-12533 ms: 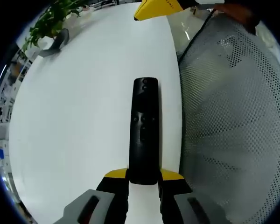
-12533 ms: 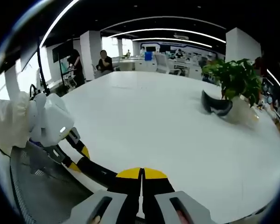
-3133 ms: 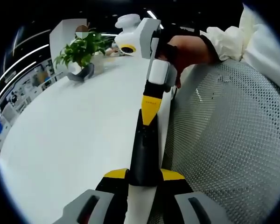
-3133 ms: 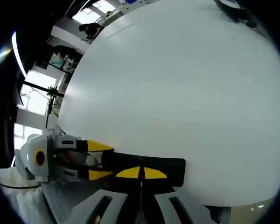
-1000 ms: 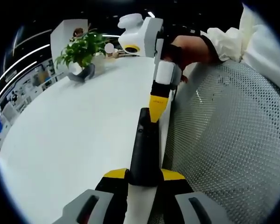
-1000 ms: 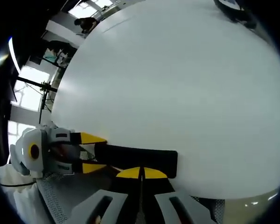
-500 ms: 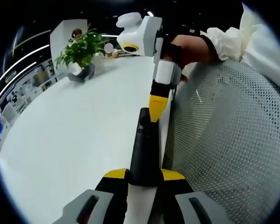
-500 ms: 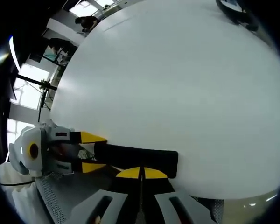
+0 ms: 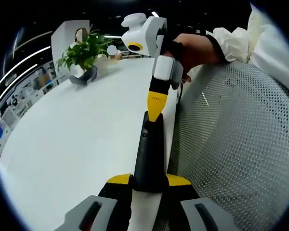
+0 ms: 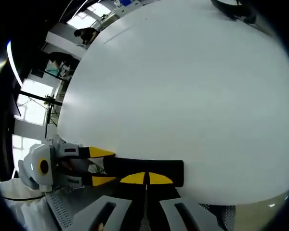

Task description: Press the specified remote control buttons in sequence, fully releasing each button before pressing the next.

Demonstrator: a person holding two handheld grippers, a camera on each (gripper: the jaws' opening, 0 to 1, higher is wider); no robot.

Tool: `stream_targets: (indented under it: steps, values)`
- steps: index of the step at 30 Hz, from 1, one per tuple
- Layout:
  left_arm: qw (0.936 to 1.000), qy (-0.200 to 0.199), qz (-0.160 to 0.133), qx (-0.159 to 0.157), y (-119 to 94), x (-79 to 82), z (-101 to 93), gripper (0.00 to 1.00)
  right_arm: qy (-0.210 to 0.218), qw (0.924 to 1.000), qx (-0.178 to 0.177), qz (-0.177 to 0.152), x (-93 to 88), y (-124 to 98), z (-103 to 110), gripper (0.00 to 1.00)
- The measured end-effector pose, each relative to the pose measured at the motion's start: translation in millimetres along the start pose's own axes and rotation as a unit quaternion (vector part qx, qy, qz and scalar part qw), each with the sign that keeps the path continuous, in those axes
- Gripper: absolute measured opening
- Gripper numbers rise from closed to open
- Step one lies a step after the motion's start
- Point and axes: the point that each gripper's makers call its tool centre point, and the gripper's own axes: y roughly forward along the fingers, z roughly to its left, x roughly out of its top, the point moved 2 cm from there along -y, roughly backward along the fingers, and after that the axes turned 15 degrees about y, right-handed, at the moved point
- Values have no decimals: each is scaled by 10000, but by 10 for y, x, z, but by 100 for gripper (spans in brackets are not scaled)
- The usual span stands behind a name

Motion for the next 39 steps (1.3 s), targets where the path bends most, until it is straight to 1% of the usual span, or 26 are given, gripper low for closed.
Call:
stream_targets:
  steps: [7, 10, 11, 14, 21, 29, 32, 37, 39]
  values:
    - [10000, -8, -3, 0, 1, 1, 0, 25, -240, 9996, -117, 31, 5, 36, 10, 0]
    - [10000, -10, -7, 0, 1, -1, 1, 25, -315, 9992, -229, 133, -7, 74, -18, 0]
    - [10000, -9, -6, 0, 1, -1, 2, 25, -366, 9988, -297, 140, -2, 84, -37, 0]
    - [10000, -19, -4, 3, 0, -2, 2, 25, -500, 9982, -321, 121, 5, 81, -24, 0]
    - [10000, -16, 6, 0, -1, -1, 0, 25, -456, 9984, -298, 151, 3, 75, -26, 0]
    - [10000, -16, 51, -5, 0, 2, -5, 25, -331, 9990, -298, 99, 1, 70, -29, 0]
    - [10000, -8, 44, -11, -2, 3, -5, 25, -440, 9984, -359, 79, -6, 70, -19, 0]
    - [10000, 21, 72, -18, -1, 7, -7, 25, -465, 9985, -282, 70, -12, 61, -22, 0]
    - [9999, 43, 93, -6, -3, 10, -12, 25, -608, 9976, -311, 84, -25, 58, -8, 0]
